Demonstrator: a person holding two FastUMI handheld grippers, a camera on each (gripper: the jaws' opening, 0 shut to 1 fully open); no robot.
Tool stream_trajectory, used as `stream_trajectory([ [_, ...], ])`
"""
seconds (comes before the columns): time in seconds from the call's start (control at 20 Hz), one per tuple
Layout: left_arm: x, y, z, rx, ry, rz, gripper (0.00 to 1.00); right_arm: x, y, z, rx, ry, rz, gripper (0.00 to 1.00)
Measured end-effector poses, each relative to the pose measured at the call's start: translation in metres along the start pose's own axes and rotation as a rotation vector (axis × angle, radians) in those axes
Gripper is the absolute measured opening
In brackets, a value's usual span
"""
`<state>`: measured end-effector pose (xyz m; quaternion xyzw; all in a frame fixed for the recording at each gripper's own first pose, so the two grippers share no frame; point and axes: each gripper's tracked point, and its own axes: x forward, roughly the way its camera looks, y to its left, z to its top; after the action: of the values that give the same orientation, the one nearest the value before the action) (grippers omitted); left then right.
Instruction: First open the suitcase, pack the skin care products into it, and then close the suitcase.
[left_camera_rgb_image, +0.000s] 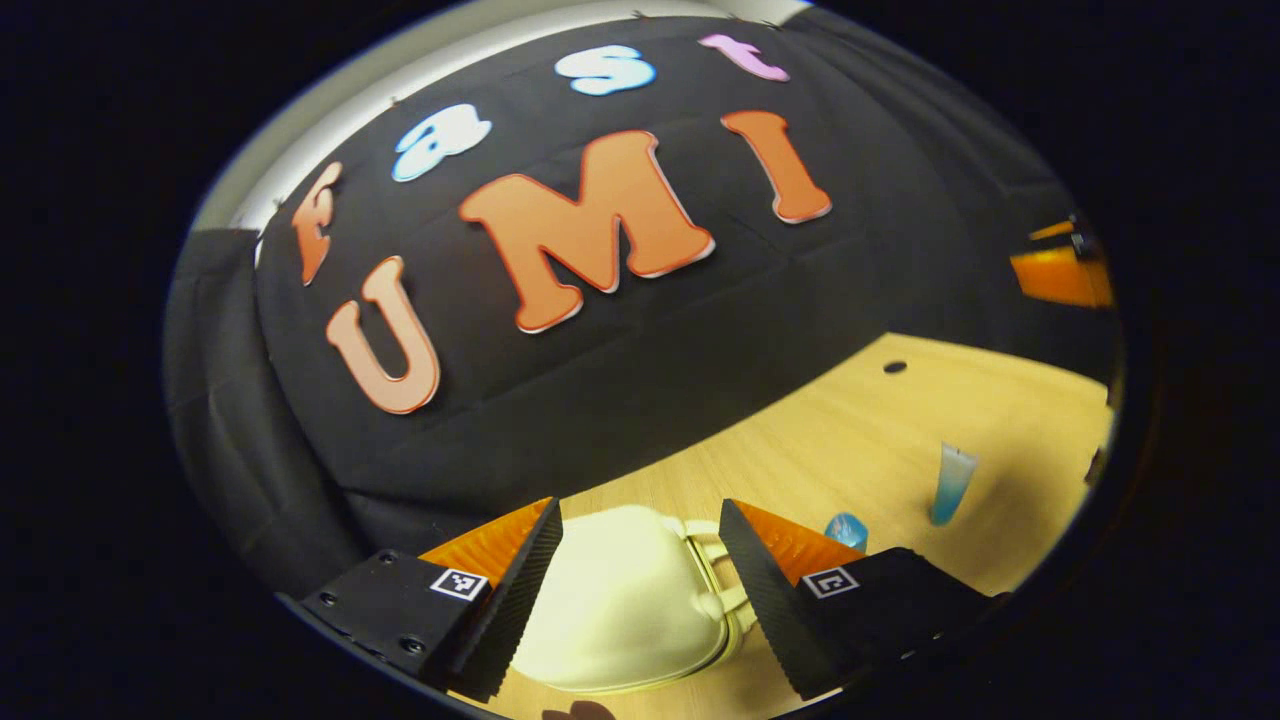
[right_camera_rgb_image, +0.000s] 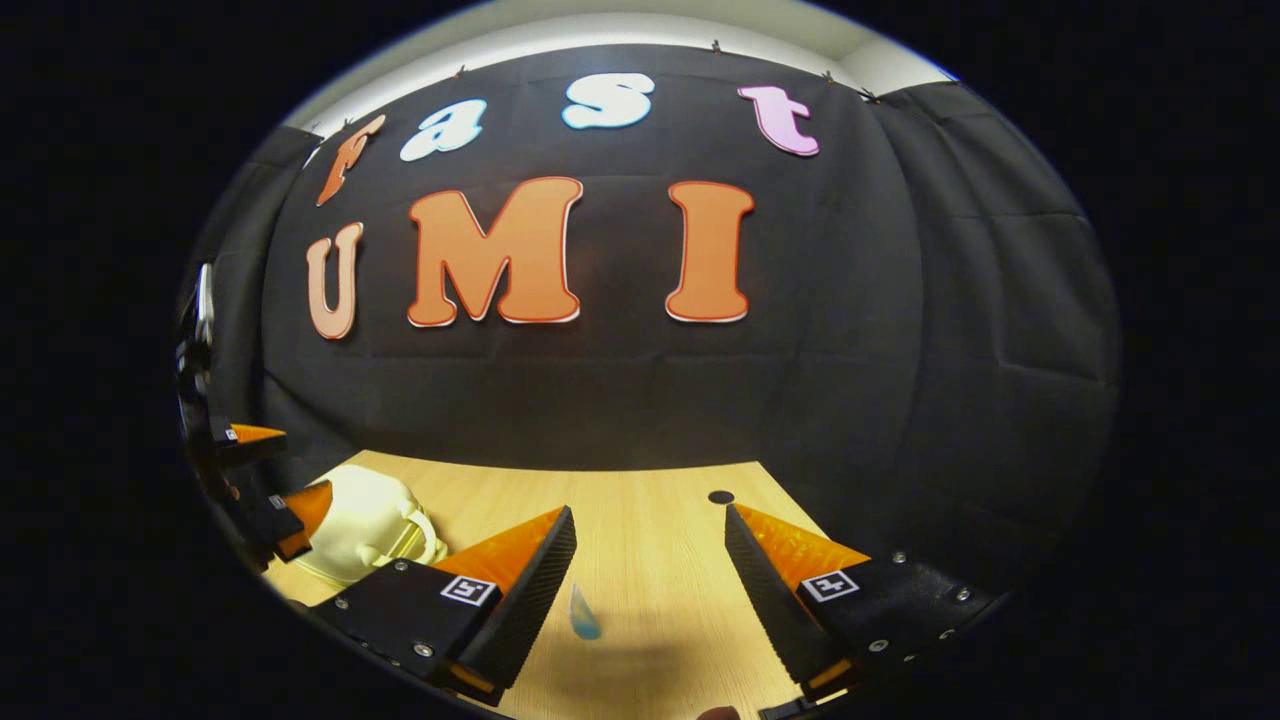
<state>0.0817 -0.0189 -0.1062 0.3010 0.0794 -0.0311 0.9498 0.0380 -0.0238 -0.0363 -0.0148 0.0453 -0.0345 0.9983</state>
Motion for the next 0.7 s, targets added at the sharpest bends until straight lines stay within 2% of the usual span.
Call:
stream_trajectory([
  [0.15, 0.014, -0.036, -0.032, 0.164, 0.065, -0.056, 0.98, 0.001, -0.024, -0.015, 0.037, 0.043, -0.049, 0.95],
  [0.35, 0.029, -0.062, -0.074, 0.383, 0.158, -0.104, 0.98, 0.0, -0.052, -0.028, 0.054, 0.077, -0.108, 0.95],
  [0.55, 0.044, -0.076, -0.098, 0.522, 0.205, -0.139, 0.98, 0.002, -0.07, -0.035, 0.051, 0.094, -0.151, 0.95],
  [0.7, 0.056, -0.082, -0.108, 0.556, 0.235, -0.148, 0.98, 0.008, -0.075, -0.04, 0.07, 0.115, -0.168, 0.95],
])
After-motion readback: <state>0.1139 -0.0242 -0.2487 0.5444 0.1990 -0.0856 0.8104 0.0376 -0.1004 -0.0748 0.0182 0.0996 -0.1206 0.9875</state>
